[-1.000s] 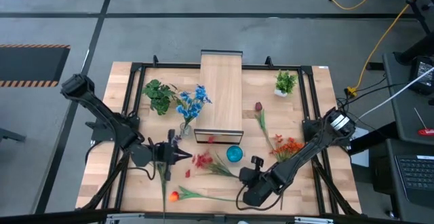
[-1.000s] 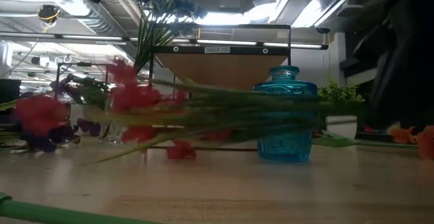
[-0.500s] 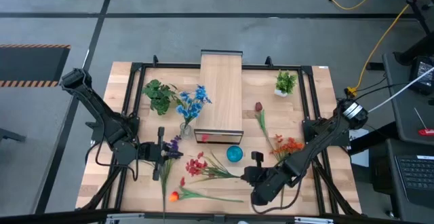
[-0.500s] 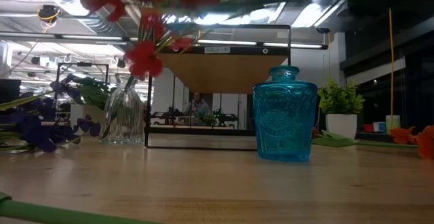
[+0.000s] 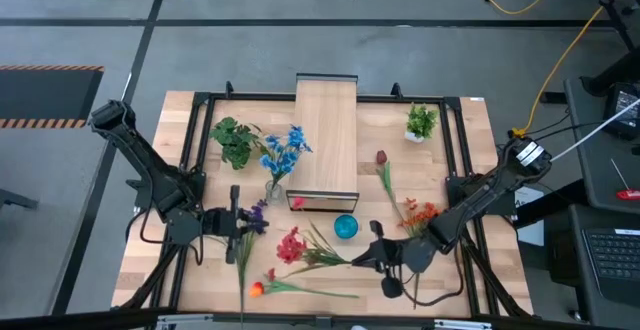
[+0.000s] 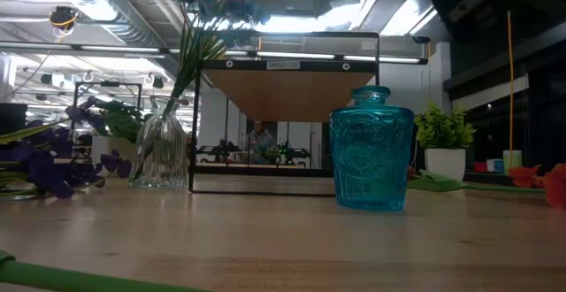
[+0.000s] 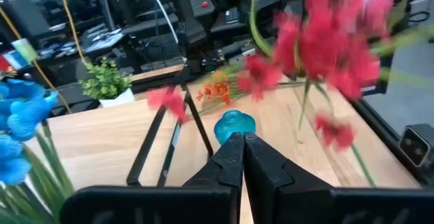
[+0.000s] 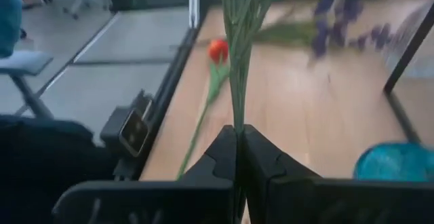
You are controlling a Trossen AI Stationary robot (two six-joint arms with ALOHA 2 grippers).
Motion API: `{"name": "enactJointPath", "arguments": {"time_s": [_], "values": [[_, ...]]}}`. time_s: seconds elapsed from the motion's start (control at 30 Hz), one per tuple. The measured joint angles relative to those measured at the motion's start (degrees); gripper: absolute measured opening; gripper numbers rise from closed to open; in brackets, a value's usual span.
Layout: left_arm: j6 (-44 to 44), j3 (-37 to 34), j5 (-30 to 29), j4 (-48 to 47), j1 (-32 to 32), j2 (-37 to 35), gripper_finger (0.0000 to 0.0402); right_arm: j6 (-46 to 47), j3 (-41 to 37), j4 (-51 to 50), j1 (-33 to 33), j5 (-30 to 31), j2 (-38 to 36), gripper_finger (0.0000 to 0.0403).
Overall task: Pick and place flowers into a vace then onto a shelf
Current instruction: Put the red flowers into the transparent vase
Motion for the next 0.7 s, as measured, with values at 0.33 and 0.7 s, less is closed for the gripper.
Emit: {"name": "enactJointPath", "arguments": {"time_s": [0.33, 0.7], "values": [[-6.85, 0.00, 0.08, 0.15, 2.32, 0.02, 0.0102, -21.16, -4.43, 23.94, -2.34, 3.38, -0.04, 0.0005], [-7.15, 0.00, 2.39, 2.19, 8.99, 0.22, 0.0175, -23.55, -4.45, 32.49, -13.77, -14.04, -0.04, 0.0005]]}}
